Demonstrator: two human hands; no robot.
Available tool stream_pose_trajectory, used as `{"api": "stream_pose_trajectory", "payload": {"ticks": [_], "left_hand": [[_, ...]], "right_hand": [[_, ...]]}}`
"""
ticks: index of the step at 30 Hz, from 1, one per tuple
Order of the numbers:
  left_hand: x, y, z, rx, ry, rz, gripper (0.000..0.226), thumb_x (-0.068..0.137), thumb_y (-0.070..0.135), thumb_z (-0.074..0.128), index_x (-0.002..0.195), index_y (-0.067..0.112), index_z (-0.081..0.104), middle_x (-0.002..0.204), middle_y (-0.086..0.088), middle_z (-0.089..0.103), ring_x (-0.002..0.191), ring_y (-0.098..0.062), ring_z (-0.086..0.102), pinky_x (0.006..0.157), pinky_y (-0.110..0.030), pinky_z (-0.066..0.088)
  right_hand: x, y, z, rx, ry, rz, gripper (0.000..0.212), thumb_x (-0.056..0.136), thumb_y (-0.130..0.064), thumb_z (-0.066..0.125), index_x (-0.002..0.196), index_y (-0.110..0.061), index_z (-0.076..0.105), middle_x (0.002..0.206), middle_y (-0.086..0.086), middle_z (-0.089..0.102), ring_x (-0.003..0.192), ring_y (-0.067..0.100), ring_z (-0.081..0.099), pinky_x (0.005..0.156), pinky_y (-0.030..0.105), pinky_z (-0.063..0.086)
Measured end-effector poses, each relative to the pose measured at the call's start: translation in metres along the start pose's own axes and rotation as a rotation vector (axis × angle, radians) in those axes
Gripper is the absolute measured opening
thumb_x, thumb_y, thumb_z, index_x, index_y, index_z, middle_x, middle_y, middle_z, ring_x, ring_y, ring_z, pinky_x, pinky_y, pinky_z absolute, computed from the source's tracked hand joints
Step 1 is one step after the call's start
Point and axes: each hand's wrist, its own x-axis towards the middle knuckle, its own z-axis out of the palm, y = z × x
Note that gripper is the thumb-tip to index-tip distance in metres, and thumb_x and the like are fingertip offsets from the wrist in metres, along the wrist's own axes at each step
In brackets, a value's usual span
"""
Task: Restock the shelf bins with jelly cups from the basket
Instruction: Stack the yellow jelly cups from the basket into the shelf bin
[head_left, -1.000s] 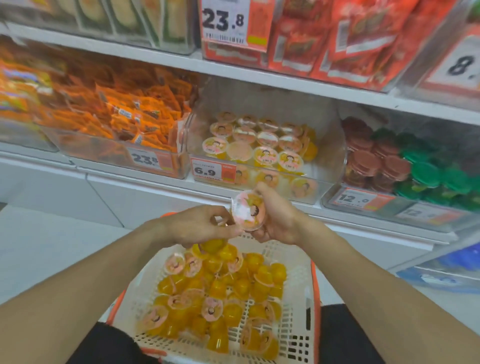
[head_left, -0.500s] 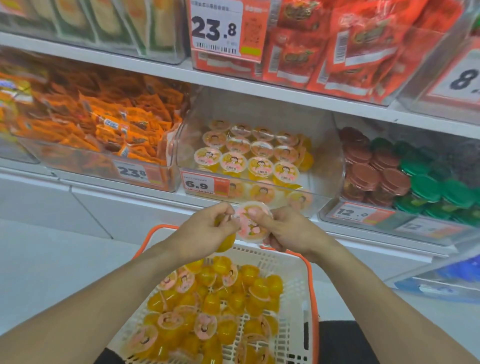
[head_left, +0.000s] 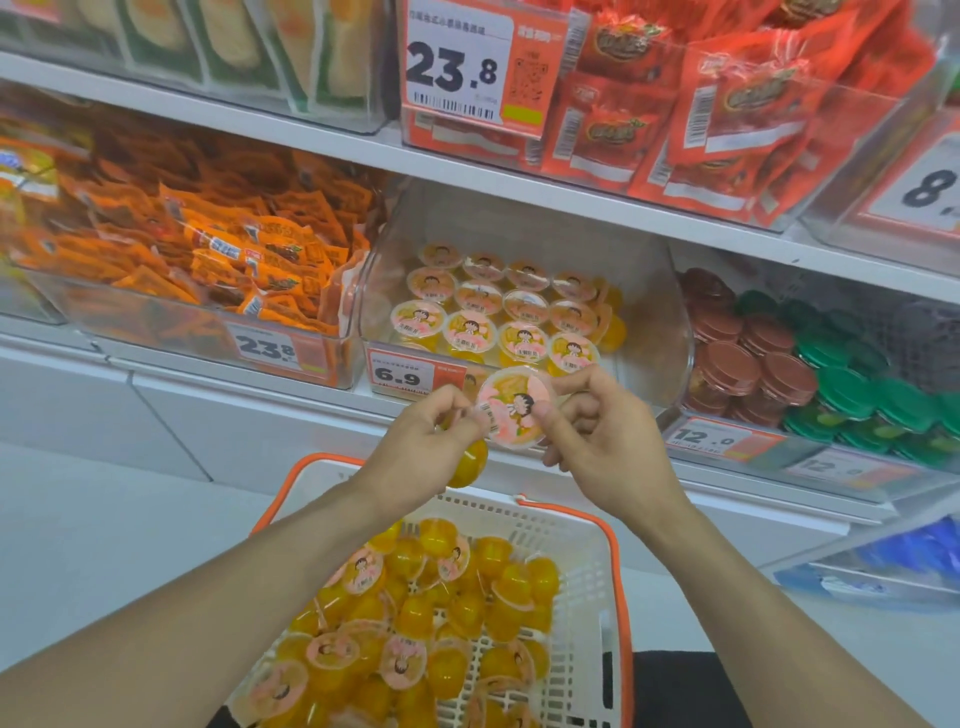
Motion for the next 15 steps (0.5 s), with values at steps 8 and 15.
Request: {"api": "stream_pose_trajectory", "payload": {"ticks": [8, 15], "left_hand": [[0.001, -0.004, -0.006, -0.031, 0.097, -0.065, 0.027, 0.096, 0.029, 0.060, 0.091, 0.004, 0.054, 0.069, 0.025, 0.059, 0.078, 0.000, 0.056, 0.065, -0.028, 0.039], [-0.001, -0.012, -0.004, -0.004, 0.079, -0.075, 0.032, 0.093, 0.033, 0.061, 0.070, 0.021, 0.041, 0.092, 0.007, 0.069, 0.097, -0.013, 0.062, 0.084, -0.033, 0.047]], "right_hand": [[0.056, -0.010, -0.053, -0.511, 0.317, -0.068, 0.025, 0.097, -0.040, 0.058, 0.094, -0.015, 0.056, 0.067, 0.002, 0.068, 0.069, 0.022, 0.068, 0.062, 0.038, 0.052], [0.109, 0.001, -0.053, -1.067, 0.148, 0.035, 0.018, 0.089, -0.009, 0.053, 0.100, 0.006, 0.054, 0.097, 0.032, 0.063, 0.086, 0.049, 0.063, 0.067, 0.044, 0.047]]}}
